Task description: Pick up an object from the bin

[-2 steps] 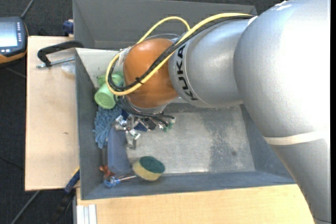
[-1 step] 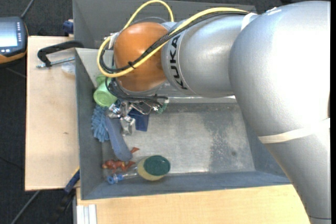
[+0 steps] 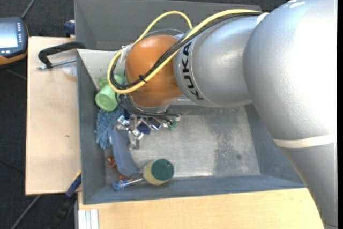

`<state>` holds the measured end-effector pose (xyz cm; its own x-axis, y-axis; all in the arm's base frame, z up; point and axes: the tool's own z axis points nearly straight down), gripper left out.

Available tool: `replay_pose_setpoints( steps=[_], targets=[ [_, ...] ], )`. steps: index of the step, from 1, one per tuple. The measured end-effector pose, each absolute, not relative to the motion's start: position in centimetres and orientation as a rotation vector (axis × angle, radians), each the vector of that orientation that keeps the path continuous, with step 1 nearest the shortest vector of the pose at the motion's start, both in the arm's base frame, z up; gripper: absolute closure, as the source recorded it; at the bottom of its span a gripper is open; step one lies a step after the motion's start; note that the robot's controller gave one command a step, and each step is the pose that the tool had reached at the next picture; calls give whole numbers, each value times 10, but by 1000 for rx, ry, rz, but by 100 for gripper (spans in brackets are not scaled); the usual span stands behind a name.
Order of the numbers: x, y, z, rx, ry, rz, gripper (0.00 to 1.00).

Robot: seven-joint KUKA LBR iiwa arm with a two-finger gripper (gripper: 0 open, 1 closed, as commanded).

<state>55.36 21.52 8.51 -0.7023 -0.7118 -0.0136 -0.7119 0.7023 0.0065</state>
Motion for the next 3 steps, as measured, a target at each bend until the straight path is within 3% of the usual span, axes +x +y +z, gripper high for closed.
replay_pose_setpoints(
  steps=[1, 2, 3],
  targets=[
    [587, 227, 70, -1030, 2963, 17, 100],
    [564, 180, 75, -937, 2974, 16, 100],
    [553, 177, 75, -912, 2956, 17, 100]
  ],
)
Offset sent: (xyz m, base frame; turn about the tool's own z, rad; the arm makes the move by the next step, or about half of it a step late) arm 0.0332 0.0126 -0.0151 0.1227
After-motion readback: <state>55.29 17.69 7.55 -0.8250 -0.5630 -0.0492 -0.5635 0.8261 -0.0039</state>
